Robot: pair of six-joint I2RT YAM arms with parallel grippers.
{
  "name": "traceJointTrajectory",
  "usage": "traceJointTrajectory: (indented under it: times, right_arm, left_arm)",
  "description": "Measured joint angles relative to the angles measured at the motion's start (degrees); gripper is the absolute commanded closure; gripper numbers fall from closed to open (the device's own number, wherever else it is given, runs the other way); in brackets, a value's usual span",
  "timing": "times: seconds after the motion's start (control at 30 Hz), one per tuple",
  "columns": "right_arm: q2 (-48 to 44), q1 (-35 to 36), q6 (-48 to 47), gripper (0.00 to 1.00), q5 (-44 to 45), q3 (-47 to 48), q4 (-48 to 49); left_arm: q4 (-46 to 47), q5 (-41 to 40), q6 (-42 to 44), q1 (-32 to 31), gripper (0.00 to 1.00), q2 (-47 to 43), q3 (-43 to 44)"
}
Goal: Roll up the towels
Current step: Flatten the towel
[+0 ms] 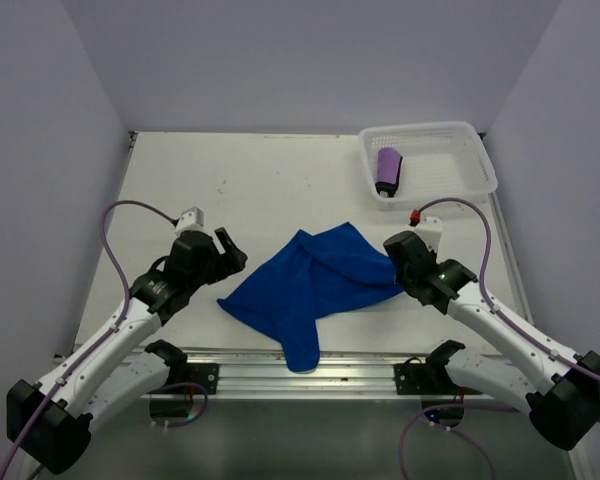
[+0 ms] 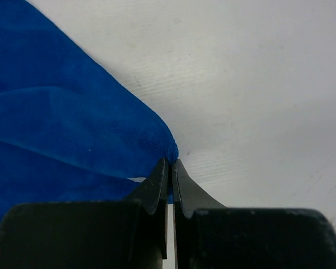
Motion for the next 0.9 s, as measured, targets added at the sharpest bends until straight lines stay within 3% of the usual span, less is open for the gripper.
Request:
traceJointTrajectory:
  times: [0.37, 0.63, 0.83, 0.9]
  right_arm:
    - [0.9, -4.9, 4.0, 1.00, -1.1, -8.5, 3.3]
    - [0.0, -7.3, 3.9, 1.00, -3.5, -11.7, 6.9]
    - [-0.3, -7.7, 3.4, 0.84, -6.3, -13.8, 10.3]
    - [-0.4, -7.8, 3.1, 0.83, -7.1, -14.4, 11.1]
  left_arm:
    - [-10.2, -0.4, -9.2, 0.0, 0.31, 3.5, -2.3]
    - [-14.4, -0.3, -13.4, 0.0, 0.30, 4.0, -3.7]
    - [-15.0, -0.5, -15.1, 0.0, 0.35, 4.6, -5.4]
    - [-14.8, -0.5, -15.5, 0.0, 0.36, 5.6, -6.4]
